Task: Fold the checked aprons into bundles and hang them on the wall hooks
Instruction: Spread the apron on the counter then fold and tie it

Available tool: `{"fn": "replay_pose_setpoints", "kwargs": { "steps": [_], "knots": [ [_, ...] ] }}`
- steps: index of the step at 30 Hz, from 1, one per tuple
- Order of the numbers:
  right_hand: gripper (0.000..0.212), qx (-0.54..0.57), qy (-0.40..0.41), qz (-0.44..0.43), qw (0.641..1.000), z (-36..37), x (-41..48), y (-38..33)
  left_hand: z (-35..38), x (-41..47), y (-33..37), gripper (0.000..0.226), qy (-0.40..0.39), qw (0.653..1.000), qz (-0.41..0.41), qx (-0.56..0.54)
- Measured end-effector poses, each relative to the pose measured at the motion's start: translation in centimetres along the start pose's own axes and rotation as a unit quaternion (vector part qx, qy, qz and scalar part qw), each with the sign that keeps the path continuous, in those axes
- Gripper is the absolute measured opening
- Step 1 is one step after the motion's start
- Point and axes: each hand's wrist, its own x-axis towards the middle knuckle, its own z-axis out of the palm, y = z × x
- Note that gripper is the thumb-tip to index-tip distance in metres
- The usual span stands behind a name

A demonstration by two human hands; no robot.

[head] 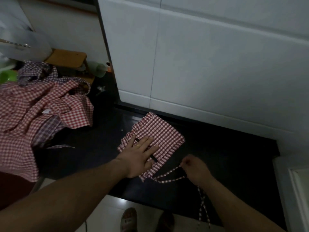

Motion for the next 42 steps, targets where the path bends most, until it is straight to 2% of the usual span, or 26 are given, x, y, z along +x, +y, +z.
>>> {"fn": "replay_pose_setpoints", "kwargs": {
  "steps": [3, 5, 6, 7, 10, 12, 14, 16, 18, 20, 21, 23, 27, 29, 31, 32, 33, 34, 35, 37, 38, 39, 40, 42],
  "knots": [
    [0.022, 0.049, 0.062, 0.026, 0.997, -0.3, 0.5, -1.6, -1.3, -0.3, -0.7, 0.054, 0.126, 0.989, -0.024, -0.078],
    [0.044, 0.083, 0.077, 0.014, 0.993, -0.3, 1.5, -2.8, -2.6, -0.8, -2.1, 0.040, 0.205, 0.973, -0.069, -0.080],
    [0.055, 0.095, 0.084, 0.009, 0.992, -0.6, 2.2, -3.4, -2.9, -1.1, -2.8, 0.036, 0.220, 0.971, -0.073, -0.067],
    [0.067, 0.101, 0.088, 0.010, 0.991, -0.6, 3.3, -3.9, -2.8, -1.5, -3.3, 0.036, 0.210, 0.975, -0.055, -0.046],
    [0.098, 0.099, 0.079, 0.015, 0.992, -1.0, 7.0, -5.8, -1.2, -2.4, -3.7, 0.055, 0.108, 0.994, 0.016, -0.002],
    [0.088, 0.107, -0.005, -0.002, 0.994, -1.4, 8.7, -7.4, -0.3, -2.2, -3.4, 0.060, 0.079, 0.997, 0.007, 0.000],
    [0.050, 0.085, -0.067, -0.035, 0.993, -1.7, 9.6, -8.8, 0.0, -1.5, -2.9, 0.061, 0.095, 0.995, -0.003, -0.003],
    [0.013, -0.008, -0.016, -0.102, 0.995, -2.5, 9.0, -10.4, -0.1, -1.0, -2.4, 0.062, 0.115, 0.993, -0.015, -0.015],
    [0.015, -0.147, 0.083, -0.192, 0.967, -2.7, 6.7, -11.6, 0.3, -0.8, -2.3, 0.063, 0.129, 0.991, -0.018, -0.024],
    [0.008, -0.213, 0.154, -0.288, 0.921, -1.5, 2.8, -12.1, 0.9, -1.1, -2.5, 0.064, 0.125, 0.991, -0.018, -0.032],
    [0.008, -0.226, 0.163, -0.326, 0.903, -0.2, 0.8, -12.0, 1.3, -1.2, -2.7, 0.061, 0.121, 0.992, -0.019, -0.043],
    [0.027, -0.232, 0.137, -0.358, 0.894, 2.4, -2.6, -11.6, 1.7, -1.6, -3.4, 0.052, 0.125, 0.989, -0.013, -0.080],
    [0.033, -0.274, 0.112, -0.320, 0.900, 6.7, -4.3, -10.0, 1.5, -3.7, -3.9, 0.032, 0.156, 0.970, 0.044, -0.180],
    [0.042, -0.296, 0.102, -0.294, 0.903, 7.9, -4.3, -9.5, 1.4, -4.8, -4.3, 0.027, 0.191, 0.948, -0.011, -0.255],
    [0.051, -0.307, 0.096, -0.281, 0.904, 8.7, -4.4, -9.5, 0.7, -5.9, -4.9, 0.018, 0.293, 0.888, -0.153, -0.319],
    [0.053, -0.314, 0.093, -0.276, 0.904, 8.9, -4.6, -9.7, 0.0, -6.2, -4.9, 0.016, 0.358, 0.855, -0.216, -0.308],
    [0.053, -0.321, 0.089, -0.274, 0.902, 9.1, -4.7, -10.0, -0.9, -6.4, -4.6, 0.014, 0.409, 0.838, -0.243, -0.268],
    [0.053, -0.329, 0.086, -0.273, 0.900, 9.3, -4.8, -10.1, -2.0, -6.3, -4.0, 0.012, 0.430, 0.848, -0.217, -0.222],
    [0.053, -0.332, 0.089, -0.276, 0.897, 9.4, -5.0, -10.3, -2.8, -6.0, -3.0, 0.011, 0.414, 0.877, -0.152, -0.191],
    [0.053, -0.306, 0.083, -0.292, 0.902, 9.4, -5.3, -10.1, -2.6, -5.0, -1.3, 0.016, 0.282, 0.939, -0.019, -0.196],
    [0.052, -0.261, 0.074, -0.306, 0.913, 9.2, -5.4, -9.5, -1.8, -4.7, -0.8, 0.018, 0.206, 0.957, 0.002, -0.205],
    [0.048, -0.200, 0.060, -0.313, 0.926, 8.7, -5.4, -8.9, -0.6, -4.4, -0.7, 0.019, 0.161, 0.967, 0.004, -0.199],
    [0.043, -0.145, 0.057, -0.303, 0.940, 7.9, -5.4, -7.8, 0.6, -4.2, -0.9, 0.020, 0.142, 0.972, 0.001, -0.188],
    [0.030, -0.067, 0.129, -0.243, 0.959, 5.5, -5.1, -5.2, 1.3, -3.9, -1.3, 0.021, 0.114, 0.979, -0.006, -0.170]
  ]
}}
